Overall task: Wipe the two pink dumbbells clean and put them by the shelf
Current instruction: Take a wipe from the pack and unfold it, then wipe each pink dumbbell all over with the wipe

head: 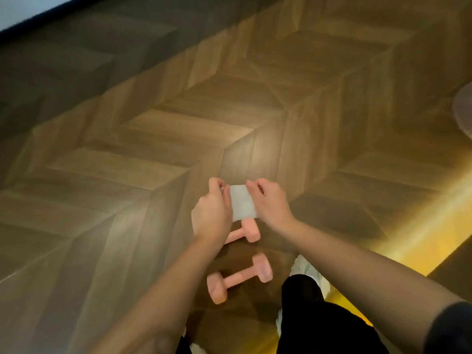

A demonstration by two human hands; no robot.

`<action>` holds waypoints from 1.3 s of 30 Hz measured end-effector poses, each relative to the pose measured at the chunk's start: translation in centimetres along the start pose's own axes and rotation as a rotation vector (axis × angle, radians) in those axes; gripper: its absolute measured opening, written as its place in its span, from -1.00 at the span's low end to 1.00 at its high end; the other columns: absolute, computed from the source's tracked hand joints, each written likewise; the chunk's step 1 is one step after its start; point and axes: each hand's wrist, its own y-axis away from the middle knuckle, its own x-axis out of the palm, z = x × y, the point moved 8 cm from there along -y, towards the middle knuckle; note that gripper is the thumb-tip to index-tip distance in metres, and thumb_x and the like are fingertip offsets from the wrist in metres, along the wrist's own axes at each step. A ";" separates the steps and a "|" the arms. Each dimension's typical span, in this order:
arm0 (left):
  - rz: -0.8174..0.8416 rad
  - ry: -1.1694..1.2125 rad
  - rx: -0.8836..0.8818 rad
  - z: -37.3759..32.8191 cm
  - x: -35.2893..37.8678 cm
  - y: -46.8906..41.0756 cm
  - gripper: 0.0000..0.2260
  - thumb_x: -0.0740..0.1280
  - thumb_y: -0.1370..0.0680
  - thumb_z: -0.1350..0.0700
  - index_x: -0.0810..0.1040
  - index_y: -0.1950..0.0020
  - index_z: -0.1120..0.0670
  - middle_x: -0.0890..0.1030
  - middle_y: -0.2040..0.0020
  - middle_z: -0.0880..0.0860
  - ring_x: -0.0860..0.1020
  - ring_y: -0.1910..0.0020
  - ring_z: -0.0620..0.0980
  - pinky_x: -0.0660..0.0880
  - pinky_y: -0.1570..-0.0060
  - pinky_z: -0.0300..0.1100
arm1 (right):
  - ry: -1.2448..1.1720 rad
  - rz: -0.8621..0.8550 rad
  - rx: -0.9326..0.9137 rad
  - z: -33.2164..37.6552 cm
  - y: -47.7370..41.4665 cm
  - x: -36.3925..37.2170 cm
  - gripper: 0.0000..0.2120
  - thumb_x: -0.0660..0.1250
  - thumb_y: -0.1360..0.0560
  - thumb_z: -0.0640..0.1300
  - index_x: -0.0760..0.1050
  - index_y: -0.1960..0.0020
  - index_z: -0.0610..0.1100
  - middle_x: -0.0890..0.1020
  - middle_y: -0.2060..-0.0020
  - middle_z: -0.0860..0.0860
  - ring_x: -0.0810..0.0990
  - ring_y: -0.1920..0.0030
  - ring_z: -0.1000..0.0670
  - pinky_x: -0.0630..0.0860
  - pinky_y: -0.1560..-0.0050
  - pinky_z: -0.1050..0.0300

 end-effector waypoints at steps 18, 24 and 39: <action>-0.383 0.137 0.251 -5.2 -13.7 17.6 -0.81 0.12 -0.69 0.03 0.40 -0.15 0.12 0.62 0.09 0.18 0.55 0.05 0.29 0.30 0.22 -0.01 | -0.646 0.594 0.101 8.8 17.7 -4.1 -0.84 0.27 -0.62 -0.06 0.55 -0.08 -0.12 0.64 0.17 0.01 0.61 0.27 0.10 0.51 0.22 0.21; -0.288 0.228 0.170 -3.3 -9.5 13.5 -0.79 0.13 -0.66 -0.07 0.45 -0.15 0.01 0.67 0.15 0.08 0.59 0.06 0.20 0.51 0.04 0.05 | -0.700 0.537 0.146 5.6 13.2 -4.8 -0.84 0.25 -0.60 -0.31 0.54 -0.14 -0.24 0.73 0.14 -0.09 0.72 0.20 0.02 0.68 0.15 0.11; 0.533 -0.225 0.029 12.9 20.8 -2.3 -0.63 0.31 -0.59 -0.04 0.42 -0.36 0.06 0.49 -0.30 0.08 0.47 -0.27 0.12 0.44 -0.18 0.01 | -0.254 0.325 0.559 -16.6 -4.8 3.8 -0.72 0.22 -0.64 -0.29 0.45 -0.29 -0.41 0.60 0.11 -0.16 0.61 0.23 -0.02 0.59 0.36 0.25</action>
